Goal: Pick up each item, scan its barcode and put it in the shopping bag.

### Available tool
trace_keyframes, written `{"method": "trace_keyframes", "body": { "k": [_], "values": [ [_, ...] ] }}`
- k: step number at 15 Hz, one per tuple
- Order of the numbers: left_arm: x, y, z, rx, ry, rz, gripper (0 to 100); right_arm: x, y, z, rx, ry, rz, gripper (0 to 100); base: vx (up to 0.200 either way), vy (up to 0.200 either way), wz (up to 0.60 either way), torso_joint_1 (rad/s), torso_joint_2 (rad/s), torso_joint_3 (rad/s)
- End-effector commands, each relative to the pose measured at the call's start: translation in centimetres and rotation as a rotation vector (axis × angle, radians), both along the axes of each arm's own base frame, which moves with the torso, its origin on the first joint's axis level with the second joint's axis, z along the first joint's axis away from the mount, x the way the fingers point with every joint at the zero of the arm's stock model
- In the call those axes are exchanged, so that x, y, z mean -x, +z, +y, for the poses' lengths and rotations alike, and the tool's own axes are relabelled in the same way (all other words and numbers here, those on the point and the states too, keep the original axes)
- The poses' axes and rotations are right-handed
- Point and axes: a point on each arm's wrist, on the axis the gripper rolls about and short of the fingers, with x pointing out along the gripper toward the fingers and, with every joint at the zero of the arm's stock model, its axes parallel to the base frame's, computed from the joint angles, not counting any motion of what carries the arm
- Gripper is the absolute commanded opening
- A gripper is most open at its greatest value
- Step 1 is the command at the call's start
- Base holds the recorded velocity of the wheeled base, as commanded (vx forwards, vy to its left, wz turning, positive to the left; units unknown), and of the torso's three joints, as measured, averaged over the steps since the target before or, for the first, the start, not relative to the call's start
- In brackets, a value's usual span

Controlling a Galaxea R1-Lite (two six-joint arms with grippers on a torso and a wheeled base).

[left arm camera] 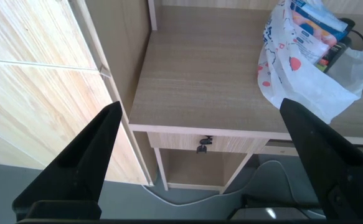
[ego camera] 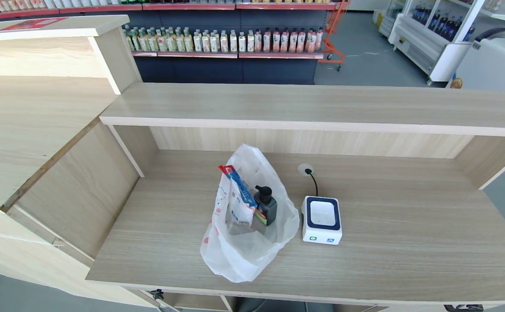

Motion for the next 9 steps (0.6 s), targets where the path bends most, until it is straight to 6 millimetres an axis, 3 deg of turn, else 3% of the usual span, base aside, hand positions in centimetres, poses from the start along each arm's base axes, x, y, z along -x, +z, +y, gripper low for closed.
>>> {"method": "trace_keyframes", "body": {
  "k": [1,9],
  "values": [
    [0.00,0.00,0.00,-0.001,0.000,0.000,100,1.94,-1.75,-0.23,0.051,-0.152,-0.128,100,0.000,0.000,0.00,0.000,0.00,0.000],
    [0.00,0.00,0.00,0.001,0.000,0.000,100,2.37,-1.87,-0.31,0.050,-0.151,-0.176,100,0.000,0.000,0.00,0.000,0.00,0.000]
  ]
}}
